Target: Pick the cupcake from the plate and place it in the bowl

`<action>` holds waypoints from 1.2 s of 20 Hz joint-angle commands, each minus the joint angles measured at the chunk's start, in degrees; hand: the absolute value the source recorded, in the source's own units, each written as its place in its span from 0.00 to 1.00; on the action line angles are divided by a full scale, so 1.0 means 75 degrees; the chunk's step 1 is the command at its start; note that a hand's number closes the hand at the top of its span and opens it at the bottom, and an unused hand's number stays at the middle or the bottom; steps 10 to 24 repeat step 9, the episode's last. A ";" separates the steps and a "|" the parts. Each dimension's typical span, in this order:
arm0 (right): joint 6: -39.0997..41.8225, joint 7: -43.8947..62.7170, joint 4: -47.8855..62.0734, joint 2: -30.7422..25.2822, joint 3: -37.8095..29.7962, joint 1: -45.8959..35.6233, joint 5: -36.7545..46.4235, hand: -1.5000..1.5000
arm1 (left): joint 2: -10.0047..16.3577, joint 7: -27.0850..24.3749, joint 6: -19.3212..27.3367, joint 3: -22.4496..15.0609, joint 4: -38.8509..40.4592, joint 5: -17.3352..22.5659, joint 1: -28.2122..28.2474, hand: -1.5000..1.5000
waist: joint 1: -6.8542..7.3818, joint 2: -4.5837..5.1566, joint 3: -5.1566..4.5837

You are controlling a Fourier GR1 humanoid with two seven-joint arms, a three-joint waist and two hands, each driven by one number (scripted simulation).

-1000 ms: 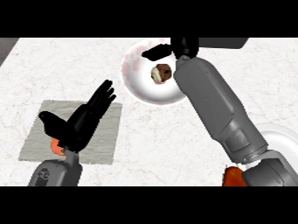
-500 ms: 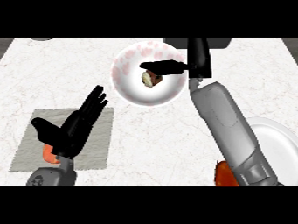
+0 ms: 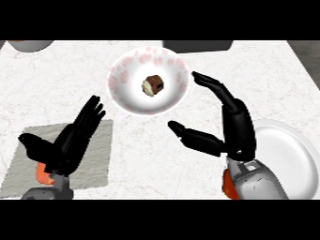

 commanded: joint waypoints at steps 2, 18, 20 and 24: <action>0.0333 -0.0756 -0.2172 -0.0803 0.1034 0.2913 0.0081 1.00 | 0.0062 -0.0060 -0.0035 0.0163 -0.0070 0.0134 0.0251 0.50 | -0.0192 -0.0010 0.0002; 0.0470 -0.2532 -0.2901 -0.2207 0.2675 0.6788 0.0468 1.00 | 0.0043 0.0097 0.0102 0.0143 -0.0135 0.0037 0.0072 0.50 | -0.0248 0.0010 0.0016; 0.0470 -0.2532 -0.2901 -0.2207 0.2675 0.6788 0.0468 1.00 | 0.0043 0.0097 0.0102 0.0143 -0.0135 0.0037 0.0072 0.50 | -0.0248 0.0010 0.0016; 0.0470 -0.2532 -0.2901 -0.2207 0.2675 0.6788 0.0468 1.00 | 0.0043 0.0097 0.0102 0.0143 -0.0135 0.0037 0.0072 0.50 | -0.0248 0.0010 0.0016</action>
